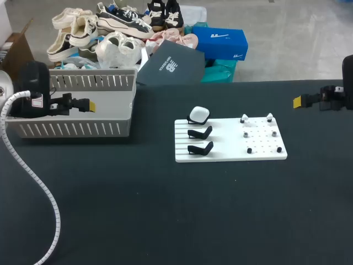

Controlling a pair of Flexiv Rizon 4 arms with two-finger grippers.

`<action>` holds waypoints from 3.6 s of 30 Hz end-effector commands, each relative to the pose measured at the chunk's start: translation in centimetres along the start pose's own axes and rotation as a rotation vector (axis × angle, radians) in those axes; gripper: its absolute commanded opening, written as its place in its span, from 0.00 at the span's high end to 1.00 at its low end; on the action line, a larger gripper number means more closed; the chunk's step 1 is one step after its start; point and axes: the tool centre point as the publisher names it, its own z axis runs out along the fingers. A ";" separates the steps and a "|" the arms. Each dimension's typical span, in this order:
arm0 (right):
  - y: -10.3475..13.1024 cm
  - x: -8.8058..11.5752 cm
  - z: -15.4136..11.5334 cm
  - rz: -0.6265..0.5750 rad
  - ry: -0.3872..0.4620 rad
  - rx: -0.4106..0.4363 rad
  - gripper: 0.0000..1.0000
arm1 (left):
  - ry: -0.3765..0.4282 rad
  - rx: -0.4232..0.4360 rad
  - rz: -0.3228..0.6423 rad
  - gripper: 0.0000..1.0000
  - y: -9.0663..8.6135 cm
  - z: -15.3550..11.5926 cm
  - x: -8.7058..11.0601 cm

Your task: Pick up each earbud case from the left stands, insert the matching earbuds, close the lid, and place the case in the box.

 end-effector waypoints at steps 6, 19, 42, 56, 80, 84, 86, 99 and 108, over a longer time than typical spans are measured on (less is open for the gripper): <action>-0.2 0.0 0.1 -0.001 0.001 -0.006 0.00 | 0.007 -0.004 0.000 0.00 -0.1 0.0 -0.2; -0.2 0.0 0.1 -0.001 0.001 -0.006 0.00 | 0.007 -0.004 0.000 0.00 -0.1 0.0 -0.2; -0.2 0.0 0.1 -0.001 0.001 -0.006 0.00 | 0.020 0.069 0.065 0.00 -0.4 0.3 -0.5; -0.2 0.0 0.1 -0.001 0.001 -0.006 0.00 | 0.045 0.296 0.425 0.00 -3.5 2.8 -2.3; -0.2 0.0 0.1 -0.001 0.001 -0.006 0.00 | 0.067 0.561 0.905 0.00 -7.1 11.7 -3.4; -0.2 0.0 0.1 -0.001 0.001 -0.006 0.00 | 0.063 0.603 0.929 0.00 -7.6 13.2 -3.7; -0.2 0.0 0.1 -0.001 0.001 -0.006 0.00 | 0.066 0.623 0.943 0.00 -7.8 14.1 -3.8; -0.2 0.0 0.1 -0.001 0.001 -0.006 0.00 | 0.091 0.724 0.956 0.00 -8.9 18.7 -3.2; -0.2 0.0 0.1 -0.001 0.001 -0.006 0.00 | 0.085 0.763 0.939 0.04 -10.3 20.7 -2.0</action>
